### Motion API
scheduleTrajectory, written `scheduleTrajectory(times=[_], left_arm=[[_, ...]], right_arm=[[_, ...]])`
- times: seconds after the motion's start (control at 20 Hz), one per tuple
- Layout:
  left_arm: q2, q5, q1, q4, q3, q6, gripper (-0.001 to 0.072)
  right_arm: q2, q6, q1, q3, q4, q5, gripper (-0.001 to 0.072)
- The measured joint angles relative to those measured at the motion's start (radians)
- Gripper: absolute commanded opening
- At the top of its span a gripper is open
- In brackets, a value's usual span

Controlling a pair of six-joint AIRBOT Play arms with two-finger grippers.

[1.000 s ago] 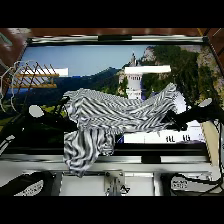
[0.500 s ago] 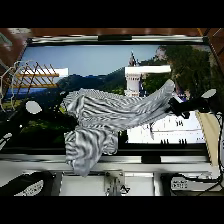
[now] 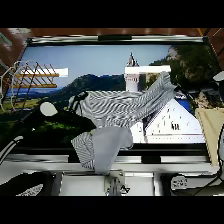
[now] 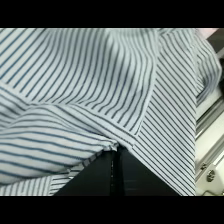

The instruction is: Fold the shirts.

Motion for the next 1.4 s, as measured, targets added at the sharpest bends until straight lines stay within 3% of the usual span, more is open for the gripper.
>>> scheduleTrajectory(times=[0.3, 0.5, 0.55, 0.6, 0.65, 0.7, 0.95, 1.0, 1.05, 1.25, 1.4], left_arm=[[-0.134, 0.192, -0.209, -0.216, 0.057, 0.023, 0.0041], [-0.258, 0.248, -0.274, -0.290, 0.182, 0.043, 0.0043], [-0.282, 0.251, -0.276, -0.298, 0.202, 0.043, 0.0081], [-0.299, 0.251, -0.275, -0.304, 0.216, 0.042, 0.0274], [-0.312, 0.238, -0.266, -0.309, 0.227, 0.039, 0.0490], [-0.320, 0.216, -0.251, -0.313, 0.237, 0.035, 0.0492], [-0.277, 0.026, -0.081, -0.262, 0.341, 0.040, 0.0493], [-0.252, -0.012, -0.027, -0.217, 0.373, 0.032, 0.0538], [-0.227, -0.047, 0.026, -0.166, 0.402, 0.017, 0.0583], [-0.154, -0.188, 0.246, 0.050, 0.466, -0.052, 0.0613], [-0.156, -0.254, 0.378, 0.136, 0.449, -0.076, 0.0615]], right_arm=[[-0.144, 0.026, 0.041, 0.261, 0.043, -0.013, 0.0069], [-0.207, 0.052, 0.080, 0.371, 0.049, -0.026, 0.0069], [-0.214, 0.060, 0.081, 0.384, 0.047, -0.028, 0.0070], [-0.220, 0.067, 0.080, 0.393, 0.036, -0.021, 0.0153], [-0.224, 0.075, 0.078, 0.400, 0.027, -0.004, 0.0427], [-0.226, 0.079, 0.073, 0.406, 0.020, 0.014, 0.0534], [-0.172, 0.064, 0.021, 0.416, -0.017, 0.165, 0.0536], [-0.143, 0.062, 0.003, 0.417, -0.039, 0.204, 0.0624], [-0.113, 0.059, -0.014, 0.417, -0.066, 0.238, 0.0666], [-0.004, 0.050, -0.089, 0.404, -0.156, 0.412, 0.0666], [0.085, 0.027, -0.100, 0.270, -0.144, 0.521, 0.0667]])
